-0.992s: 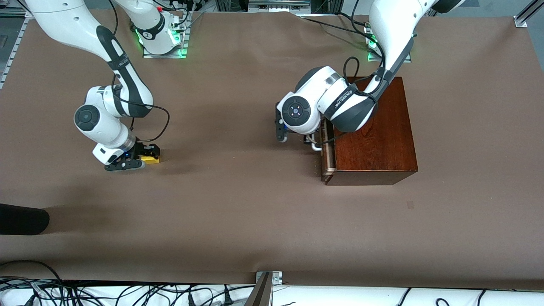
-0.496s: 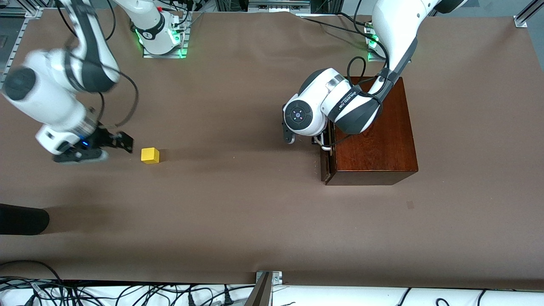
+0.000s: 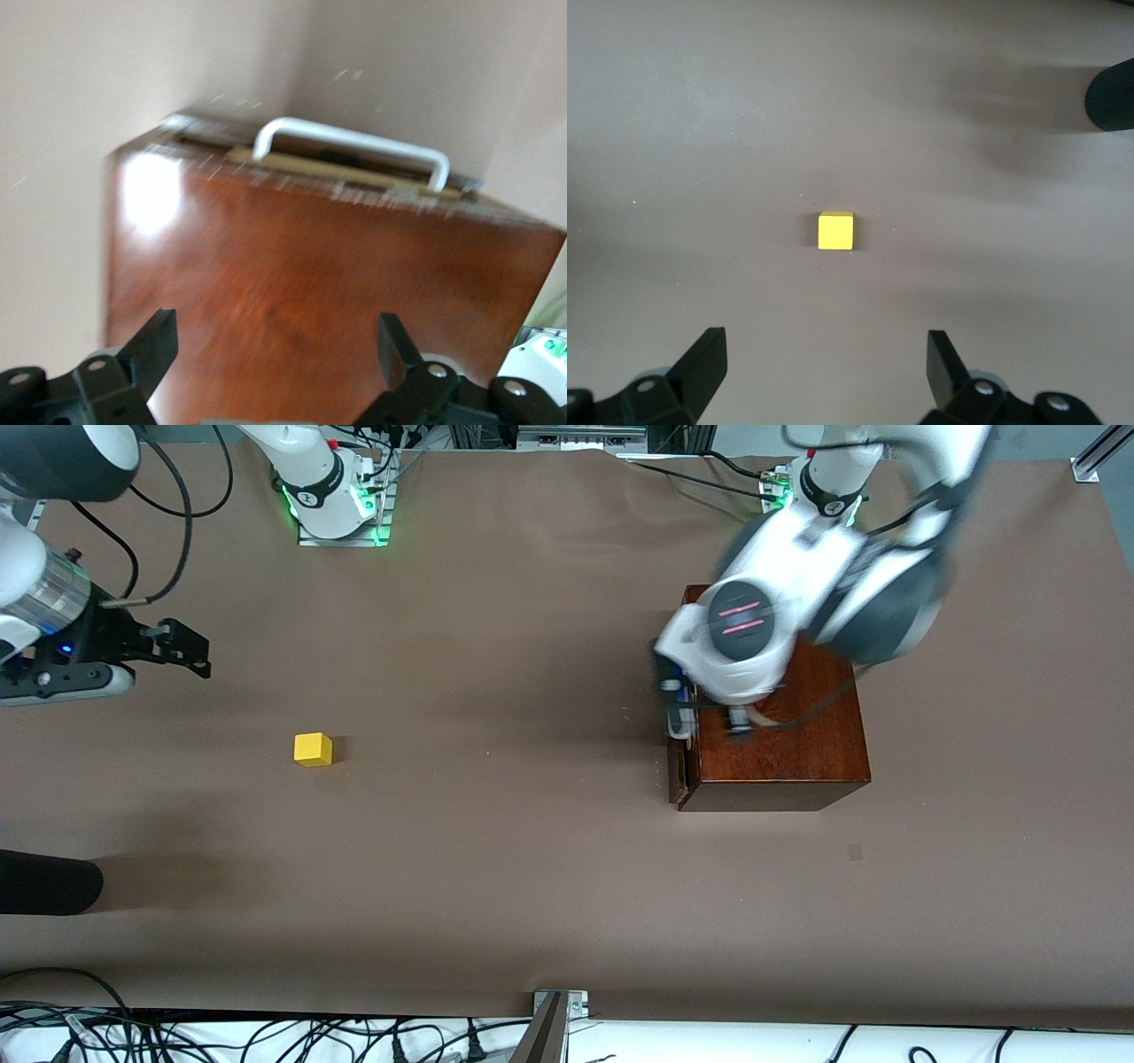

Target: Open drawer, take yellow block, close drawer

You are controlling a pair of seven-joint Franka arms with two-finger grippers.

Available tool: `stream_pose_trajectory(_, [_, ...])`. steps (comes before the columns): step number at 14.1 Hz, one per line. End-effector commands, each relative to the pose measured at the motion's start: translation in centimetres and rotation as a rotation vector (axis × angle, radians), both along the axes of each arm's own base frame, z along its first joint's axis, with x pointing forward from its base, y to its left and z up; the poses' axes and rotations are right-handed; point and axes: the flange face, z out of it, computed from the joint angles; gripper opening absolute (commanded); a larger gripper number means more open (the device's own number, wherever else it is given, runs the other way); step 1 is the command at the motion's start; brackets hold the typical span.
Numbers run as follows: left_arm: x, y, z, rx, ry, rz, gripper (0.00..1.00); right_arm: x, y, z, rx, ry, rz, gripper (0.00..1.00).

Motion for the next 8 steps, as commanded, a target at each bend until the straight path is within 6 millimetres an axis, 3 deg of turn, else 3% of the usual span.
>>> stream_pose_trajectory(1, [0.8, 3.8, 5.6, -0.008, -0.088, 0.056, 1.0, 0.7, 0.0, -0.6, 0.005, 0.024, 0.015, 1.0])
stream_pose_trajectory(3, [3.0, 9.8, 8.4, -0.029, -0.136, 0.166, 1.0, 1.0, 0.0, -1.2, 0.008, 0.033, 0.048, 1.0])
stream_pose_trajectory(4, [3.7, 12.8, 8.2, -0.033, -0.136, 0.221, 1.0, 1.0, 0.0, -1.2, 0.01, 0.034, 0.058, 1.0])
stream_pose_trajectory(6, [3.4, 16.9, 9.4, -0.061, -0.185, 0.318, 1.0, 1.1, 0.0, -1.4, 0.01, 0.036, 0.058, 1.0])
stream_pose_trajectory(7, [2.9, 18.2, 10.7, -0.097, -0.255, 0.366, 1.0, 1.1, 0.0, -1.4, 0.008, 0.036, 0.058, 1.0])
stream_pose_trajectory(8, [2.3, 19.5, 10.6, -0.137, -0.299, 0.456, 1.0, 1.1, 0.0, -1.5, 0.01, 0.039, 0.058, 1.0])
